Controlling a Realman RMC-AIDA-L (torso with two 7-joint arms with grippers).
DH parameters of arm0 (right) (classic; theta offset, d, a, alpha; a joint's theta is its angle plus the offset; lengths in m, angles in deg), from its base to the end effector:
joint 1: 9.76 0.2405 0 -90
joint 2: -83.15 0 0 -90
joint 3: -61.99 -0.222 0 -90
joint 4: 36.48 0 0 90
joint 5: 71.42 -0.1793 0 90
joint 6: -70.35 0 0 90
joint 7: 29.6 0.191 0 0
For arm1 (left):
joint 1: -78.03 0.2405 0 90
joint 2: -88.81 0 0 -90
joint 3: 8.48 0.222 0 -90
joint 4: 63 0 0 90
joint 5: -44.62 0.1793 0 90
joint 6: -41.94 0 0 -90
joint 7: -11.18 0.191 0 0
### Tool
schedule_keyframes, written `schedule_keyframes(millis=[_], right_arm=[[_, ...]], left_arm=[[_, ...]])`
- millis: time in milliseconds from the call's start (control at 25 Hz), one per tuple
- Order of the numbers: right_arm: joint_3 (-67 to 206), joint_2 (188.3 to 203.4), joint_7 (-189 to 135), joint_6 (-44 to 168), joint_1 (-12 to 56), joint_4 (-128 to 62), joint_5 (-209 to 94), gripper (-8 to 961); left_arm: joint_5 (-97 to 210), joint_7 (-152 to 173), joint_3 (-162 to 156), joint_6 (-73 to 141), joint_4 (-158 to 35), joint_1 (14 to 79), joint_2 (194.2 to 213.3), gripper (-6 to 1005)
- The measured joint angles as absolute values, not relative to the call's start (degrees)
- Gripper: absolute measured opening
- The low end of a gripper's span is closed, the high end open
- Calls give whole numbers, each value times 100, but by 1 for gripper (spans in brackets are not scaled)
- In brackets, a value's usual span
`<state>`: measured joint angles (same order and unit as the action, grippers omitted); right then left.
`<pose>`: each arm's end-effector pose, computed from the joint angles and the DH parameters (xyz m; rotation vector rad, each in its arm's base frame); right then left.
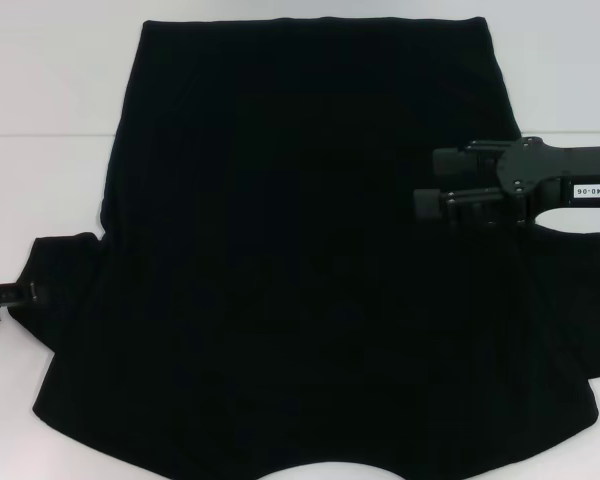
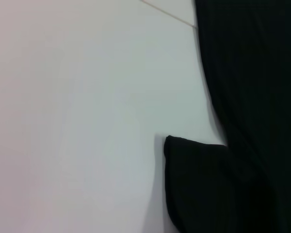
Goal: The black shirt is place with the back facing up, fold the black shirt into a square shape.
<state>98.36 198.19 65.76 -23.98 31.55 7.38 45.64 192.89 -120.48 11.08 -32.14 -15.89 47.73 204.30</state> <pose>0.1437 0.3490 0.0175 -2.7842 0.6186 0.7108 -0.3387 0.3279 0.0526 -1.8370 -1.7099 -0.2804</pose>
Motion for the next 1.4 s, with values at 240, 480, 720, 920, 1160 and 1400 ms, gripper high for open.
schedule_keyframes(millis=[240, 480, 720, 920, 1160, 1400], right_arm=[[9810, 19820, 6576, -2394, 3155, 742, 4563, 883], [9767, 19813, 6576, -2394, 3154, 742, 4558, 884], [9765, 19815, 6576, -2397, 3146, 740, 4555, 883], [9758, 19818, 6576, -2403, 3137, 758, 4531, 882], [9758, 19820, 6576, -2411, 3108, 774, 4462, 883], [9758, 19813, 6576, -2410, 3101, 768, 4417, 883]], left_arm=[[19281, -12007, 1122, -3311, -1658, 4687, 20422, 874], [19290, -12009, 1266, -3320, -1712, 4634, 20409, 875], [19288, -11995, 1270, -3242, -1684, 4601, 20410, 808], [19292, -11983, 1271, -3174, -1671, 4592, 20401, 741], [19328, -11983, 1270, -3171, -1668, 4587, 20392, 571], [19398, -11986, 1270, -3121, -1668, 4576, 20393, 350]])
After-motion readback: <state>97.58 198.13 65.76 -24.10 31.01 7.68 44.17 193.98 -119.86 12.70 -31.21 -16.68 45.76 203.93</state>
